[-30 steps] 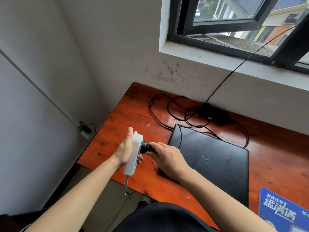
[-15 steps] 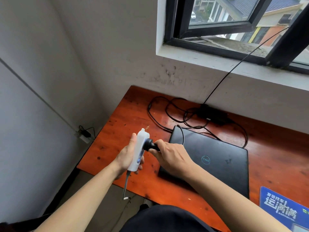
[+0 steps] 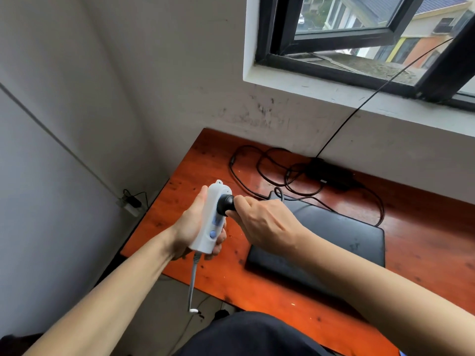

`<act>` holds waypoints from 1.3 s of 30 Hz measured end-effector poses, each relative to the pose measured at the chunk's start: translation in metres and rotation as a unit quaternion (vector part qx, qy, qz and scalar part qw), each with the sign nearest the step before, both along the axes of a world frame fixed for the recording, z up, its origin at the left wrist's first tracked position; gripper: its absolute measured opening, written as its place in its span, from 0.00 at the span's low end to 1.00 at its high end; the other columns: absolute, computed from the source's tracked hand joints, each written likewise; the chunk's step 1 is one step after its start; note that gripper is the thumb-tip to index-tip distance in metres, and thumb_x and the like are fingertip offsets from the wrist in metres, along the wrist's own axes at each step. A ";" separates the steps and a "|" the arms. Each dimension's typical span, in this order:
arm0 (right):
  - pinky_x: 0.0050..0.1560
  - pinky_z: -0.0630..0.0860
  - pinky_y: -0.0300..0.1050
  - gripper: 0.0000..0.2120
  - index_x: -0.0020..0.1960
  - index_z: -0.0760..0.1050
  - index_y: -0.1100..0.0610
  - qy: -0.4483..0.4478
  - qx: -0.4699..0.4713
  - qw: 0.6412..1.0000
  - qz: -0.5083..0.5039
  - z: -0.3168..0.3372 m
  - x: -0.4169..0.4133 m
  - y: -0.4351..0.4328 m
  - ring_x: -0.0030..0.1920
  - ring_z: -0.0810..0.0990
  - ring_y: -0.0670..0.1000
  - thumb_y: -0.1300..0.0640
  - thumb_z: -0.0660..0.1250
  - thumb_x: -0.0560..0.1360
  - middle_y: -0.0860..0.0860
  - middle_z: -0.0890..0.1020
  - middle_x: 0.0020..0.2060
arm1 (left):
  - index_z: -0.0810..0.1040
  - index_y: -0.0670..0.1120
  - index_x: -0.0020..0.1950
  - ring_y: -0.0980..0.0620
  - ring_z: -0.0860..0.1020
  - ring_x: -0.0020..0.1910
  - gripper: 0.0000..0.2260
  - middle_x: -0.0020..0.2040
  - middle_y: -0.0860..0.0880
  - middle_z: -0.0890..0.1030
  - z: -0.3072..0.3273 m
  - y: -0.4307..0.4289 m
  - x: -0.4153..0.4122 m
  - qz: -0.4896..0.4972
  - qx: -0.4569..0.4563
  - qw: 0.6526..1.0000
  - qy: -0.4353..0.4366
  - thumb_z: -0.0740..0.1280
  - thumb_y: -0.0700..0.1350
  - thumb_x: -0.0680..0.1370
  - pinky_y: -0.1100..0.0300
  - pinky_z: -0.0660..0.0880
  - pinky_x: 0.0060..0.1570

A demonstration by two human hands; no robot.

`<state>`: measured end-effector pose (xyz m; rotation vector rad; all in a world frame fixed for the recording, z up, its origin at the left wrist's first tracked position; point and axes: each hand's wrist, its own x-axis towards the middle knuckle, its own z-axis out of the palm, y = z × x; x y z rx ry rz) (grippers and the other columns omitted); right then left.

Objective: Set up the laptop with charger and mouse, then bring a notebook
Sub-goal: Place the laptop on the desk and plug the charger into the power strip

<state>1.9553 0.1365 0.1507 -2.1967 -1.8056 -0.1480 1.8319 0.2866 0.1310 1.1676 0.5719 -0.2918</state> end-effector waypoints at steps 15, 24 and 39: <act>0.22 0.63 0.46 0.21 0.50 0.69 0.58 0.040 0.013 0.999 -0.021 -0.030 0.013 0.010 0.24 0.74 0.59 0.43 0.46 0.83 0.50 0.78 0.31 | 0.75 0.38 0.49 0.46 0.75 0.27 0.44 0.31 0.44 0.74 -0.005 0.009 0.015 0.045 0.158 0.986 0.027 0.46 0.79 0.69 0.56 0.75 0.27; 0.28 0.62 0.45 0.22 0.50 0.68 0.56 0.087 0.014 0.995 -0.044 -0.040 0.028 0.008 0.31 0.78 0.58 0.39 0.46 0.81 0.50 0.80 0.35 | 0.77 0.44 0.47 0.44 0.78 0.27 0.41 0.30 0.45 0.77 -0.005 0.019 0.034 0.012 0.251 0.968 0.026 0.47 0.80 0.67 0.53 0.77 0.31; 0.40 0.73 0.52 0.15 0.45 0.75 0.58 0.088 -0.072 0.990 -0.081 -0.073 0.059 0.020 0.35 0.76 0.59 0.51 0.58 0.84 0.53 0.78 0.36 | 0.64 0.47 0.66 0.49 0.78 0.29 0.39 0.40 0.40 0.76 -0.048 0.044 0.062 0.020 0.219 0.973 0.075 0.48 0.77 0.71 0.56 0.77 0.29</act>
